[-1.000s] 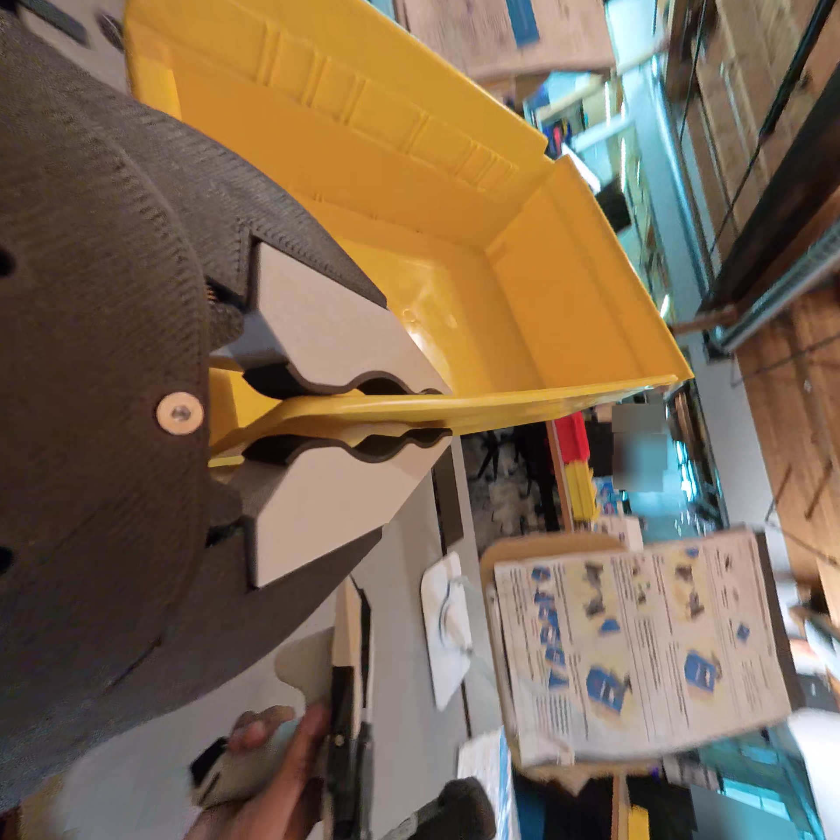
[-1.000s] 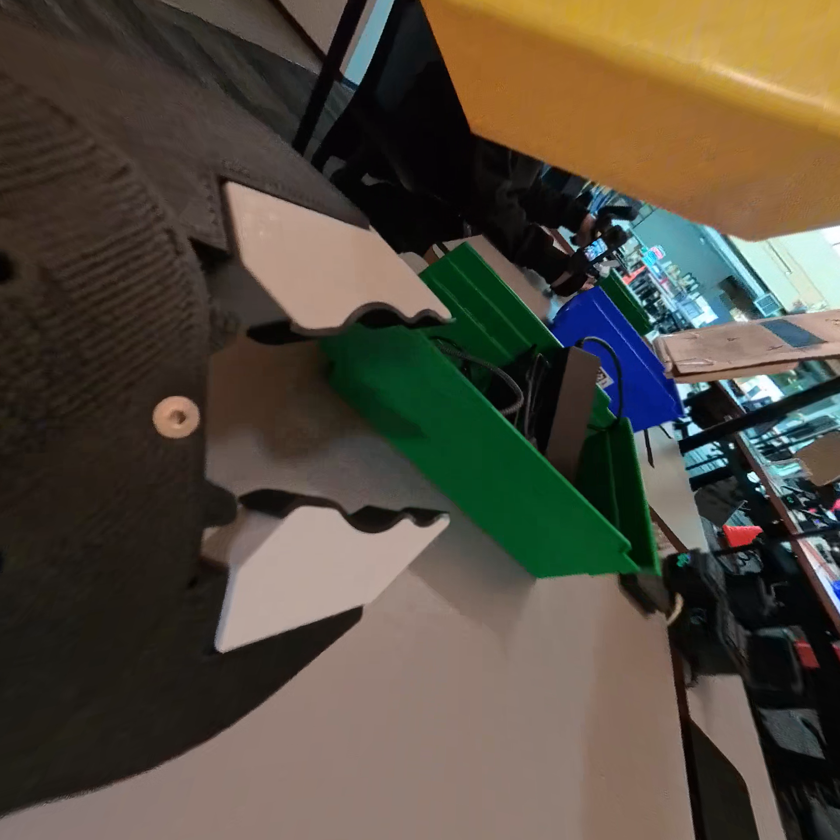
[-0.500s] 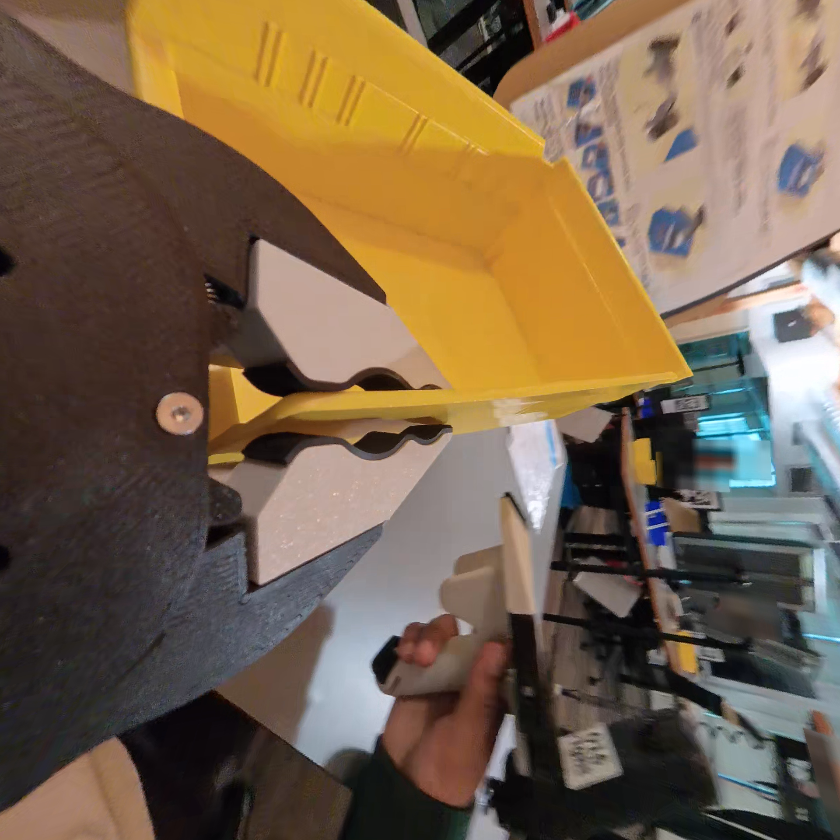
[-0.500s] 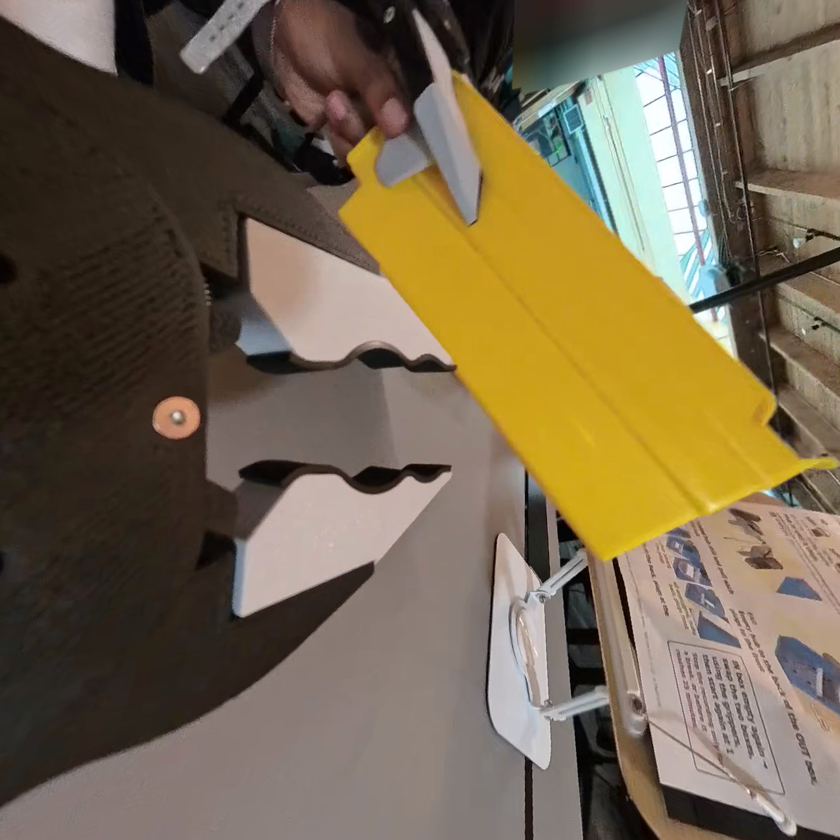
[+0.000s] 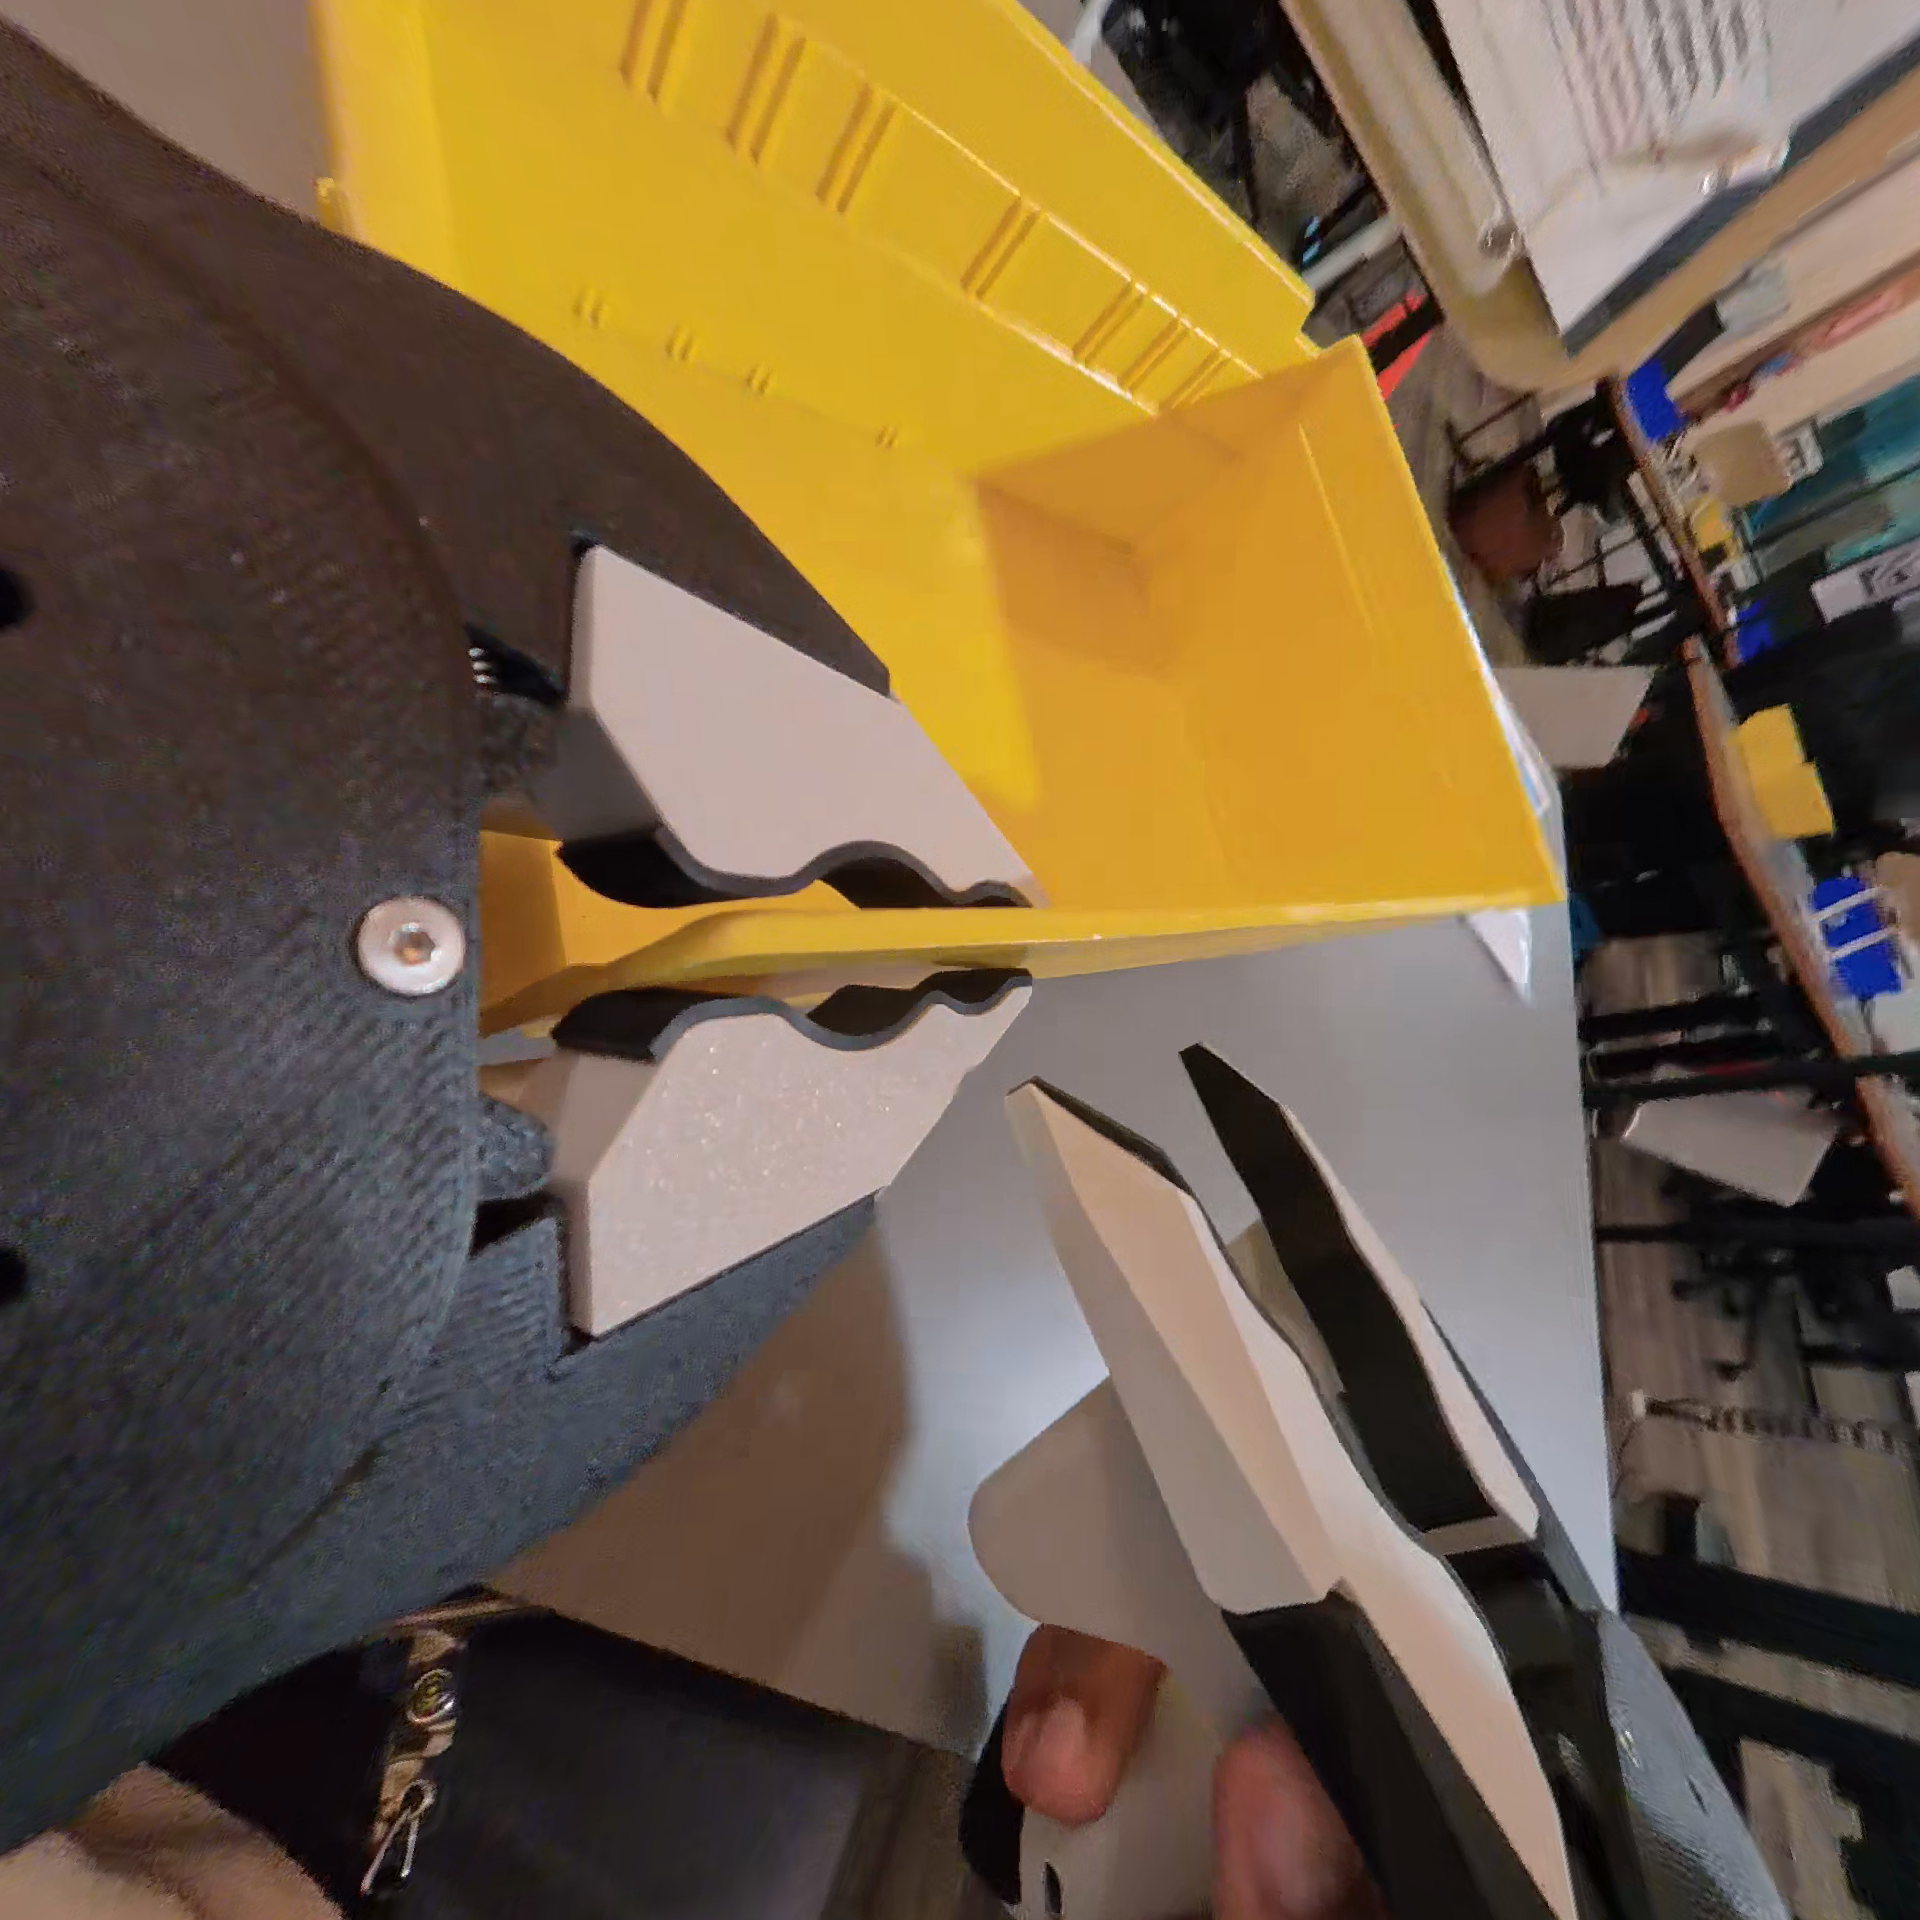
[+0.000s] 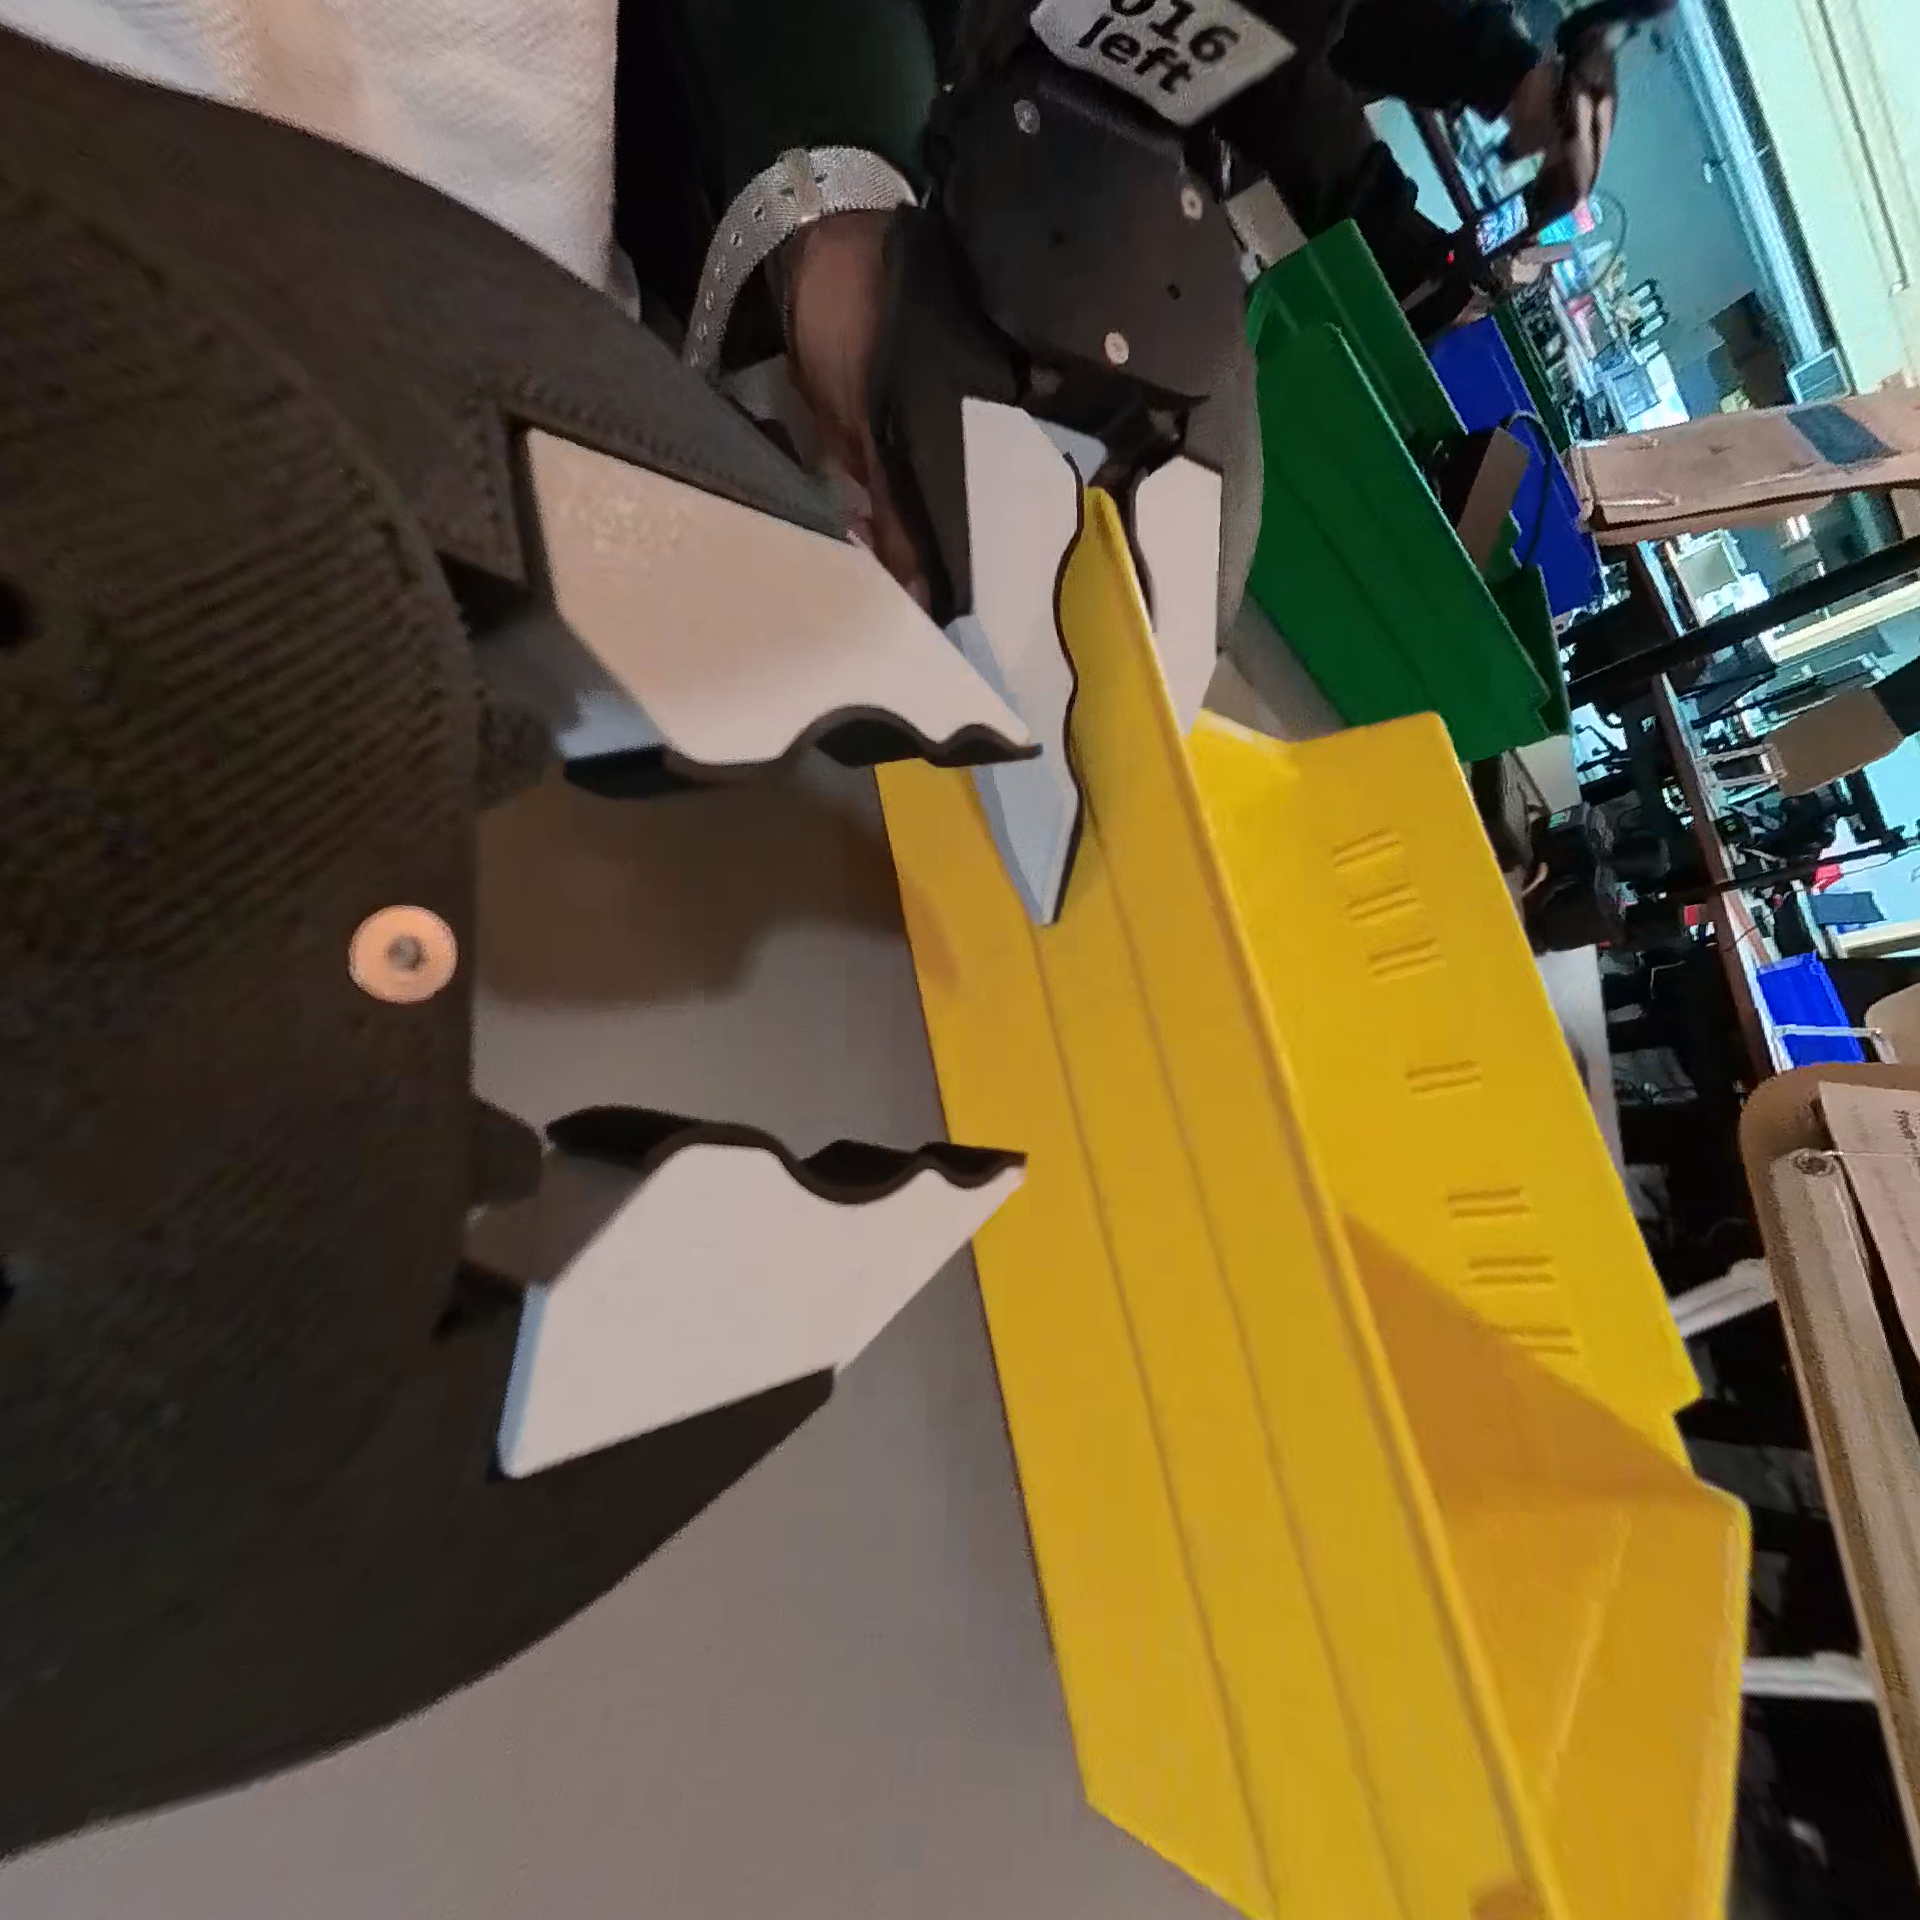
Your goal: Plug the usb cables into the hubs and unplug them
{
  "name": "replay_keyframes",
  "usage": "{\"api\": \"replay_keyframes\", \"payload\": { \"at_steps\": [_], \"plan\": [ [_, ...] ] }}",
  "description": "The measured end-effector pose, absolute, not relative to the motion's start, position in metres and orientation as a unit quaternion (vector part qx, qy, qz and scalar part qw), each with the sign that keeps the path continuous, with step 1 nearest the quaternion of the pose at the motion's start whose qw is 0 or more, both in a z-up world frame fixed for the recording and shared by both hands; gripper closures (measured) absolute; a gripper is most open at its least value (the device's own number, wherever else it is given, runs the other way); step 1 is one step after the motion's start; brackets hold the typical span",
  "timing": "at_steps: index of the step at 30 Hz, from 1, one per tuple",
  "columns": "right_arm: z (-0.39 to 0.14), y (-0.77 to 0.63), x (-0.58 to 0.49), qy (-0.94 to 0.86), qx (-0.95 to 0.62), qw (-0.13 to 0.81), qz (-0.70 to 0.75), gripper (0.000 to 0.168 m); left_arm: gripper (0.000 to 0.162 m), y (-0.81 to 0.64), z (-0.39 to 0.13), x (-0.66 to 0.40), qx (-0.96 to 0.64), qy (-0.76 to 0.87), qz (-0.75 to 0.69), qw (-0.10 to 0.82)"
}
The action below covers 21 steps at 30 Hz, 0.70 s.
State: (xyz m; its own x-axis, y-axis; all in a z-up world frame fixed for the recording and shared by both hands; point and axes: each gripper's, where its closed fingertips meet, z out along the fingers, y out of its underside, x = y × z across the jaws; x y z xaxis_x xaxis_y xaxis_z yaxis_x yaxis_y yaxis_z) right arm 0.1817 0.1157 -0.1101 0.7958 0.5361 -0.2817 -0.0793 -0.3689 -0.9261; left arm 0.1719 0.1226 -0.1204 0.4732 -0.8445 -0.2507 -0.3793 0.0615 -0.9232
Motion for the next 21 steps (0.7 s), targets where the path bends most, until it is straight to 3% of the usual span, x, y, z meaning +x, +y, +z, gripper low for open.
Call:
{"api": "replay_keyframes", "payload": {
  "at_steps": [5, 7, 10, 13, 17, 21],
  "plan": [
    [-0.114, 0.108, 0.207, -0.102, -0.785, 0.545, 0.275, 0.095, 0.153, 0.107, -0.119, 0.201, -0.624, 0.497, -0.225, 0.559],
    [-0.108, 0.105, 0.220, -0.072, -0.779, 0.554, 0.285, 0.091, 0.138, 0.082, -0.113, 0.217, -0.572, 0.539, -0.276, 0.554],
    [-0.100, 0.100, 0.244, -0.016, -0.767, 0.570, 0.294, 0.100, 0.116, 0.054, -0.091, 0.223, -0.517, 0.537, -0.356, 0.563],
    [-0.088, 0.093, 0.267, 0.028, -0.746, 0.593, 0.302, 0.102, 0.100, 0.064, -0.045, 0.201, -0.472, 0.466, -0.386, 0.641],
    [-0.075, 0.086, 0.270, 0.037, -0.738, 0.614, 0.279, 0.099, 0.103, 0.156, -0.015, 0.134, -0.546, 0.287, -0.309, 0.724],
    [-0.068, 0.076, 0.228, 0.043, -0.736, 0.618, 0.273, 0.076, 0.094, 0.221, -0.053, 0.093, -0.667, 0.246, -0.191, 0.676]
  ]
}}
